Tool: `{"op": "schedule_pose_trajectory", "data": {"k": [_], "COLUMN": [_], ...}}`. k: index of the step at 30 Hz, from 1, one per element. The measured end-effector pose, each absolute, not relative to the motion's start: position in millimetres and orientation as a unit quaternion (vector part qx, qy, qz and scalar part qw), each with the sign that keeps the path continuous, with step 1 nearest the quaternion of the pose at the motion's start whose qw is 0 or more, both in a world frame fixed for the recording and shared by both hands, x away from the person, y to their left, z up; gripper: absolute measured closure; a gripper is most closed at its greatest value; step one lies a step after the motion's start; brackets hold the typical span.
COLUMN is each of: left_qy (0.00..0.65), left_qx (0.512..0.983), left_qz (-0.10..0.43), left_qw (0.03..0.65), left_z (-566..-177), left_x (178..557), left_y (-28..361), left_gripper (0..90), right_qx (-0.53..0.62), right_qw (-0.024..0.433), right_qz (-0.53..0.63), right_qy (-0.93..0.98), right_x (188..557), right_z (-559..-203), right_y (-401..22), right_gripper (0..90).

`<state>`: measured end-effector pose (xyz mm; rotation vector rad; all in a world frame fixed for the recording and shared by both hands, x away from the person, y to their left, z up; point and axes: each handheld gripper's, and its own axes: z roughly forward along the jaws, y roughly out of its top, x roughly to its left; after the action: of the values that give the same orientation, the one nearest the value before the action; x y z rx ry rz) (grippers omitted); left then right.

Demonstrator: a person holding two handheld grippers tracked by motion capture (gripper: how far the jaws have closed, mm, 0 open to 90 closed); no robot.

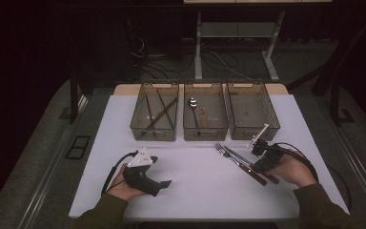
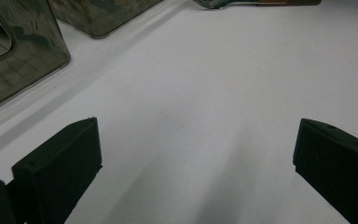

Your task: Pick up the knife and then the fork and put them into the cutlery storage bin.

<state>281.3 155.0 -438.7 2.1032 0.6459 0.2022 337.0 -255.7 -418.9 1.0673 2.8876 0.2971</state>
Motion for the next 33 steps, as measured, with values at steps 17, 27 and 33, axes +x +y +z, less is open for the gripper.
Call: {"op": "schedule_pose_trajectory", "data": {"k": [17,27,33], "left_qy": [0.261,0.260,0.261], "left_qx": [0.850,0.849,0.847], "left_qz": [0.081,0.077,0.075], "left_qw": [0.450,0.454,0.457], "left_z": [-438.7,-439.0,-439.1], "left_x": [281.5,282.3,282.3], "left_y": [155.3,156.8,157.4], "left_gripper": [0.6,0.6,0.6], "right_qx": [0.361,0.377,0.383], "right_qw": [0.046,0.059,0.080], "right_qz": [0.193,0.279,0.315], "right_qy": [0.911,0.881,0.865], "right_x": [333.5,333.7,332.9], "right_z": [-399.9,-390.0,-385.4], "right_y": [-286.0,-303.5,-310.2], "right_gripper": [77.6,77.6,77.6]}}
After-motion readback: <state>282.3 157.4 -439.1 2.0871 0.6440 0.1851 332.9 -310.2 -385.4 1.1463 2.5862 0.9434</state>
